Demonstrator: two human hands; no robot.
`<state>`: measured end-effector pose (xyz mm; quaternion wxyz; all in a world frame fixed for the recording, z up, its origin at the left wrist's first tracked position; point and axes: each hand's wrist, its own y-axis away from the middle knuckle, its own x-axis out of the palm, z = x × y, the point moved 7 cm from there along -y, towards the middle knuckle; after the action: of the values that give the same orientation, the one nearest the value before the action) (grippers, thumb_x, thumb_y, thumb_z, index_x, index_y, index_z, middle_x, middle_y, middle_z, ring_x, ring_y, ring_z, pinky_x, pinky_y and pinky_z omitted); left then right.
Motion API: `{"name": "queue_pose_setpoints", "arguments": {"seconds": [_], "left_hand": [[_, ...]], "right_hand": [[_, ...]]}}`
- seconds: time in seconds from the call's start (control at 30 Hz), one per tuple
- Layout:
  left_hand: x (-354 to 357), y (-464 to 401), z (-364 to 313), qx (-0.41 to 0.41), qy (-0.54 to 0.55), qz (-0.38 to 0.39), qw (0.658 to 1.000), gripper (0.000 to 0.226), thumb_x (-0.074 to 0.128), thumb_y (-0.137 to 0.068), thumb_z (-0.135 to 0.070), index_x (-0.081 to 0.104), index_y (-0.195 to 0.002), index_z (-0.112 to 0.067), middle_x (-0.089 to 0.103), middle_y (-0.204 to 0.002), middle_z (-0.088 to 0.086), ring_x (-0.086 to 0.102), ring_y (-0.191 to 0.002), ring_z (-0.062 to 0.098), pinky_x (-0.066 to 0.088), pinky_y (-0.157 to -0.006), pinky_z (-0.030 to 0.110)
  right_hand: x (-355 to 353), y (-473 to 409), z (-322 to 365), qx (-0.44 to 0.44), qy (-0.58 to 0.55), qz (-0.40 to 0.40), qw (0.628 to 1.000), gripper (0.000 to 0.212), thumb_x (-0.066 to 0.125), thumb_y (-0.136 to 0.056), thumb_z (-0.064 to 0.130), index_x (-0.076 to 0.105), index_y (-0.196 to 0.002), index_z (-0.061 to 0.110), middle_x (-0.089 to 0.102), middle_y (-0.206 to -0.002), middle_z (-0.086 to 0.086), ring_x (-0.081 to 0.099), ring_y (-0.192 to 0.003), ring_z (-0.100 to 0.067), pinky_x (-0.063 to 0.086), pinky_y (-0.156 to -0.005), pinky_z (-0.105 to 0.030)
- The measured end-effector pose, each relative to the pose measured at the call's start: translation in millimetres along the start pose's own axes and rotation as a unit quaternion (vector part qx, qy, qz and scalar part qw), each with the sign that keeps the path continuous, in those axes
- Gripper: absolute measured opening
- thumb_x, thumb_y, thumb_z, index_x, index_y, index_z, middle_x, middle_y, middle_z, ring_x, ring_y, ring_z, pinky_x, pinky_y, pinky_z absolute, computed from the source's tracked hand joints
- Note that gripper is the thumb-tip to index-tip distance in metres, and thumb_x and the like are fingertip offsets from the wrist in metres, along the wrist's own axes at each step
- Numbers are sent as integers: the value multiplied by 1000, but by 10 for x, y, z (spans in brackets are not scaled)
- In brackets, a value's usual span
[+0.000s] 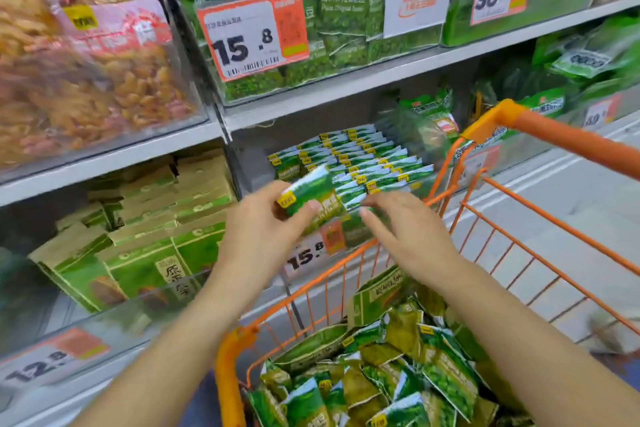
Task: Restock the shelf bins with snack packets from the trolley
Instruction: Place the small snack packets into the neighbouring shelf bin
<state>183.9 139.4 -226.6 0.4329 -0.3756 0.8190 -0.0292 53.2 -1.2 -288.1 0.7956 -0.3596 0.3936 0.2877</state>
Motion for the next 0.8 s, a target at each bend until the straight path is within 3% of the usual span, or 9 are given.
{"name": "queue_pose_setpoints", "arguments": {"seconds": [0.07,0.2,0.3,0.37,0.57,0.7,0.8], "left_hand": [[0,-252,-29,9,-93,-14,995,23,63,-87,-35,59,-76,-16,59,-65,7,58,-71,32,38,-61,37],[403,-792,45,4,-328,60,943,25,54,-89,-17,58,-110,-5,65,-103,25,60,-99,44,46,-77,42],[669,-1097,270,-46,-404,131,904,26,54,-87,-11,58,-110,-1,62,-114,23,60,-106,39,47,-78,38],[764,-1236,464,-97,-431,146,885,31,55,-89,-13,57,-118,-2,60,-121,18,60,-111,34,48,-82,37],[964,-1444,919,-229,-348,95,904,37,52,-91,-3,53,-128,2,55,-132,19,55,-120,34,47,-92,39],[1056,-1549,1187,-274,-286,37,918,33,53,-90,1,56,-123,4,58,-128,20,56,-120,34,47,-93,37],[1046,-1541,1429,-337,-185,-8,923,49,63,-86,-7,44,-130,3,52,-134,20,51,-124,32,46,-96,36]], "right_hand": [[216,53,-79,-28,91,50,994,73,11,-95,56,71,-98,15,69,-92,-4,61,-96,-26,38,-101,-42],[215,31,-80,-23,98,72,992,72,9,-92,53,71,-86,17,68,-81,-3,61,-88,-25,30,-106,-39],[183,27,-76,-35,109,55,992,59,23,-99,46,72,-87,16,69,-83,-5,60,-90,-26,30,-106,-40],[188,46,-48,-39,111,24,993,63,20,-95,46,73,-78,16,68,-75,-5,62,-81,-27,37,-102,-42],[162,34,-51,-40,119,-40,991,52,32,-90,40,66,-56,19,60,-55,0,60,-59,-24,52,-84,-42],[177,35,-48,-40,116,-48,991,50,33,-89,39,66,-56,20,62,-56,1,60,-60,-22,51,-85,-40],[192,0,-36,-45,114,-28,992,53,29,-90,40,67,-60,19,64,-59,0,62,-64,-24,49,-89,-41]]}}
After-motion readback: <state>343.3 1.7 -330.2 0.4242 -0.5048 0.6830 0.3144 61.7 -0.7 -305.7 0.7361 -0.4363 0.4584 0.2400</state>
